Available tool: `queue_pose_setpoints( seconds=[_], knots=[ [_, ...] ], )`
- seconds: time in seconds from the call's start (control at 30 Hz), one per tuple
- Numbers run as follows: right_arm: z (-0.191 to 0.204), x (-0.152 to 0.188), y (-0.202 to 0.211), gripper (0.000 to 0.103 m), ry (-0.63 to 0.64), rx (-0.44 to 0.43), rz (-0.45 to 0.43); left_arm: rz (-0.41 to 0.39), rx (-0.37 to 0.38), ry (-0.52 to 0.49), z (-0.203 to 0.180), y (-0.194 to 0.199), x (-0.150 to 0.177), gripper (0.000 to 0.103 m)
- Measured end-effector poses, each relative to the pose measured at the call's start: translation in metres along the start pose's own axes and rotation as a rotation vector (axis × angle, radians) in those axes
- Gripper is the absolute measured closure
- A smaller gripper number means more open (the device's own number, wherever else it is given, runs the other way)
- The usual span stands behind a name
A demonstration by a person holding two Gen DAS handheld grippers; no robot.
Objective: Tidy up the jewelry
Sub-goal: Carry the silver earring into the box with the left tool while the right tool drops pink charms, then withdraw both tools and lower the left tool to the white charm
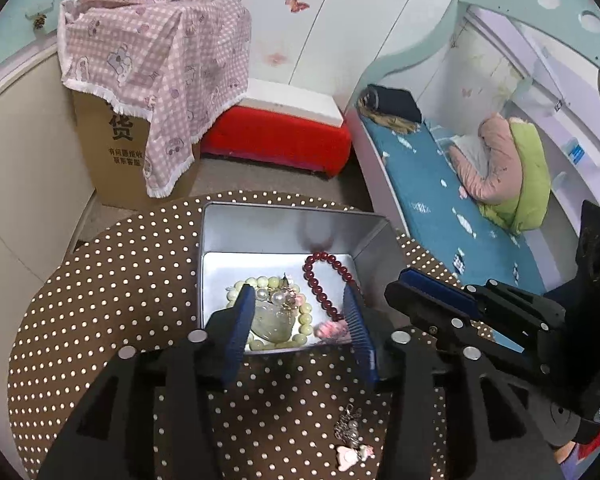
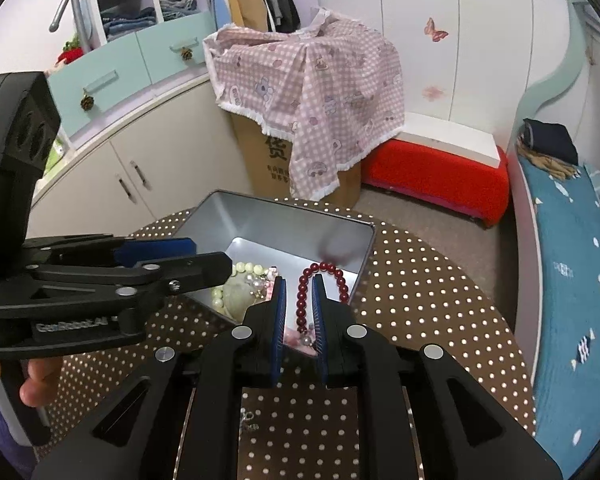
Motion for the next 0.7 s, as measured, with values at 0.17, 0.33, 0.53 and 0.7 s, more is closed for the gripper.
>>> queue_pose_setpoints(
  seconds=[0.17, 0.33, 0.53, 0.7],
  knots=[
    [0.003, 0.003, 0.031, 0.082, 0.014, 0.023, -0.038, -0.089, -0.016, 0.004, -0.006, 0.031, 0.003, 0.039],
    [0.004, 0.019, 0.062, 0.062, 0.009, 0.039, -0.071, -0.173, -0.088, -0.032, -0.011, 0.060, 0.025, 0.032],
    [-0.001, 0.057, 0.080, 0.058, -0.007, 0.058, -0.065, -0.172, -0.115, -0.050, -0.016, 0.067, 0.069, 0.032],
    [-0.009, 0.094, 0.077, 0.058, -0.044, 0.054, -0.028, -0.143, -0.115, -0.039, -0.027, 0.052, 0.106, 0.032]
  ],
)
Point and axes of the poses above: each gripper's, at about its wrist camera, not at the fingertips, and y roughly against the way its jaws point, z to its left, x to its underside, the point moved 9 cm from there along -y, roughly the way its jaws point, and after that the axes turned 2 degrees about y, right-handed, at the moved point
